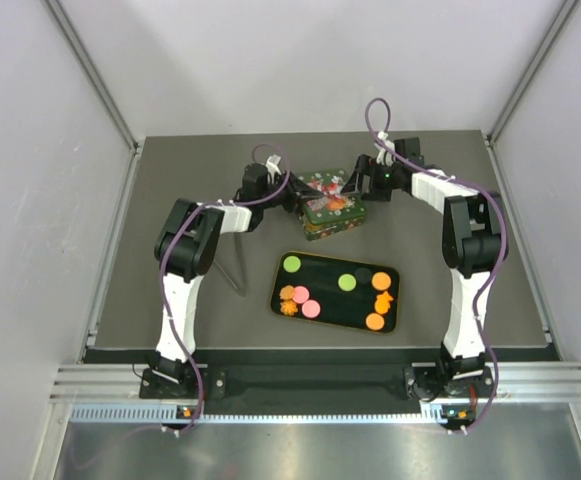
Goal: Pack the cookies
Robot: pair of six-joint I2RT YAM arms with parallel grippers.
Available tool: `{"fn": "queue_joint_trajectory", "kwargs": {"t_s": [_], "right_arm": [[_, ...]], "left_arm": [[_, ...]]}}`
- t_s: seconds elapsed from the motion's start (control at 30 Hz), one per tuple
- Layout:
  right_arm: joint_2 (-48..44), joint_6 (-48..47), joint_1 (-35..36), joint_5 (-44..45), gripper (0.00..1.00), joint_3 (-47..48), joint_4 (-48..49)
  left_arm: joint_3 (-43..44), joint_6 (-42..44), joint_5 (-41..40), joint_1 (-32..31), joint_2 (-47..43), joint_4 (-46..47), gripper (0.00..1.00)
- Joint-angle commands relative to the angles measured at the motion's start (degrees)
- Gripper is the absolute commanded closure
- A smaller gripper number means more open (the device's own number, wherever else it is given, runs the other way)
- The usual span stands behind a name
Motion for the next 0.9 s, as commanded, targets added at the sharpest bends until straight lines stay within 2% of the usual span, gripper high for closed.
{"fn": "queue_joint_trajectory", "kwargs": {"t_s": [0.0,0.17,0.3,0.87], "right_arm": [[1.3,-1.7,0.9,-0.3,0.13,2.6,1.1],[1.4,-1.7,1.0,-0.4,0.12,2.7,1.0],[1.5,-1.9,1.1,-0.7,0.10,2.7,1.1],[1.1,-3.6,2.7,-5.2,0.04,2.8,2.1]], "left_arm": [[-1.7,2.7,0.1,0.8,-5.0,0.5,0.70],[-3.5,4.3,-0.2,0.9,-6.2,-0.7,0.70],[-4.8,6.7,-1.1,1.0,-7.9,-3.2,0.62],[-2.8,17.4,-6.4,2.3,-12.4,-23.1,0.51]]}}
